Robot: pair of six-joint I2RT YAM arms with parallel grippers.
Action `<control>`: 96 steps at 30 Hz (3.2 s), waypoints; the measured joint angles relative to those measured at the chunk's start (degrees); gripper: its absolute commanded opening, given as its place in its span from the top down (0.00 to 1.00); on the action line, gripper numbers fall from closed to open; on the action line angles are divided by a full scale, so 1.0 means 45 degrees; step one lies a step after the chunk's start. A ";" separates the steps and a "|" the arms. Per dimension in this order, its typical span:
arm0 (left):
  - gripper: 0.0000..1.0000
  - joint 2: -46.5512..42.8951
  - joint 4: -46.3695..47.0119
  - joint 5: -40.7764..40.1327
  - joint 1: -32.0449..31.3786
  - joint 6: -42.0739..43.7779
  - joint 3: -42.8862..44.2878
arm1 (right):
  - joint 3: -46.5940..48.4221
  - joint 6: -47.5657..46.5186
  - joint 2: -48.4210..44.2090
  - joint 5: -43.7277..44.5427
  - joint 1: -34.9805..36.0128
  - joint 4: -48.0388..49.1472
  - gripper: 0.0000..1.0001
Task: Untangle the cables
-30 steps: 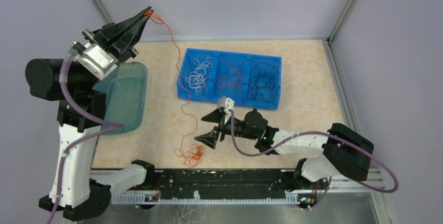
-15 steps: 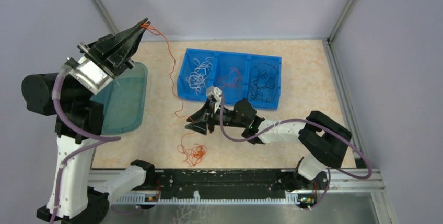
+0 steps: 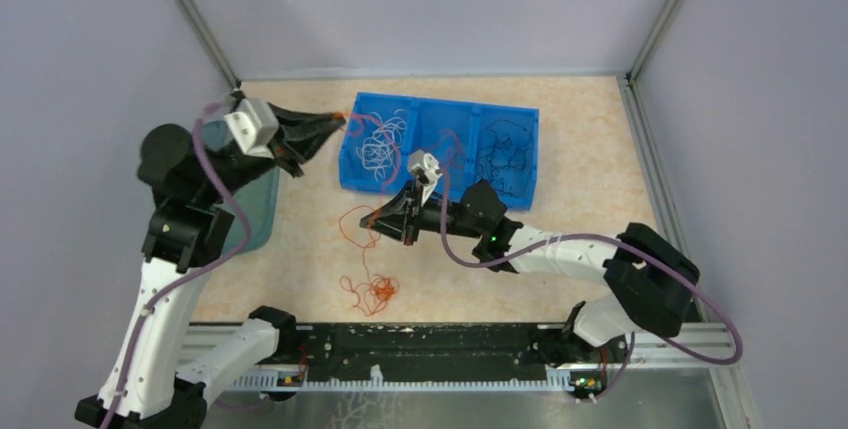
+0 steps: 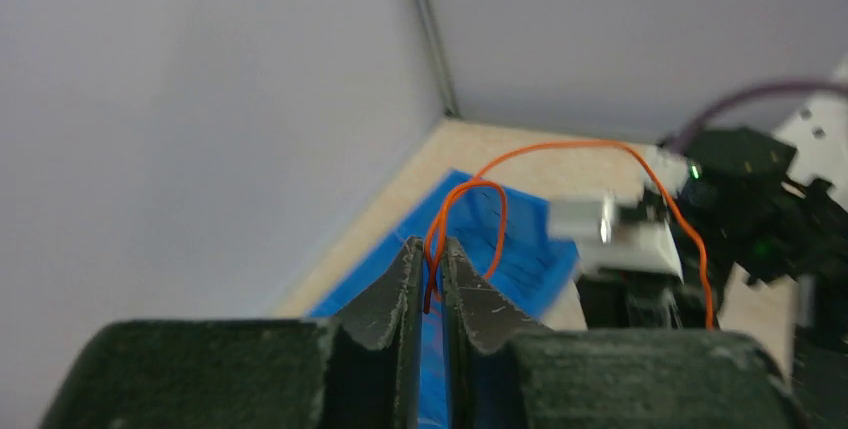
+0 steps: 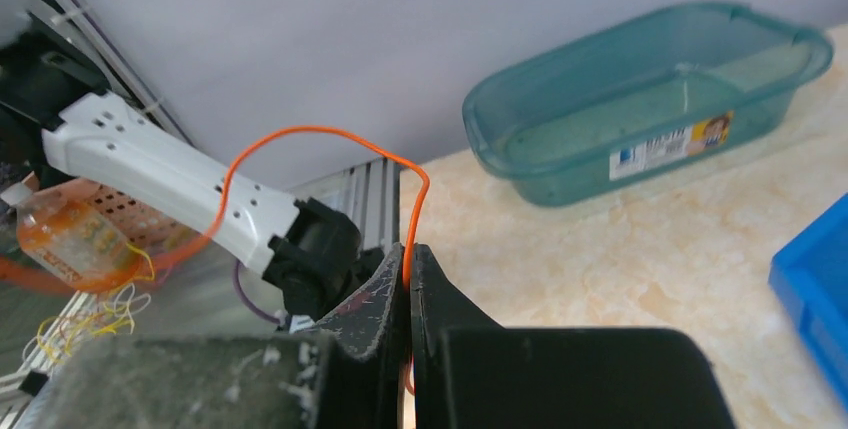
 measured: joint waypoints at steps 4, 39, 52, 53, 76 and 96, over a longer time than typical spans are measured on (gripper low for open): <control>0.82 -0.0189 -0.1059 0.1044 0.0000 -0.0821 -0.1996 | -0.0019 -0.0131 -0.0903 0.0306 0.0000 0.0049 1.00; 0.19 -0.0452 -0.4498 0.6761 0.0311 0.4580 -0.6358 | -0.0855 0.0811 -0.1185 -0.0767 0.0296 -0.1515 1.00; 0.00 -0.1161 -0.2958 0.6130 0.0053 0.1311 -0.3682 | -0.0865 0.0262 -0.2599 0.0845 -0.0058 -0.0515 1.00; 0.00 -0.1132 -0.2973 0.6266 0.0053 0.1214 -0.3458 | -0.0865 0.0180 -0.2599 0.0957 -0.0087 -0.0529 1.00; 0.04 -0.2220 -0.0753 0.6028 -0.0034 -0.0709 -0.8058 | 0.0024 0.0908 -0.2419 0.1054 0.0029 0.0500 1.00; 1.00 -0.1763 0.0748 0.5561 -0.0287 -0.1928 -0.8335 | 0.1015 0.1171 -0.1515 0.0971 0.0792 0.0845 0.34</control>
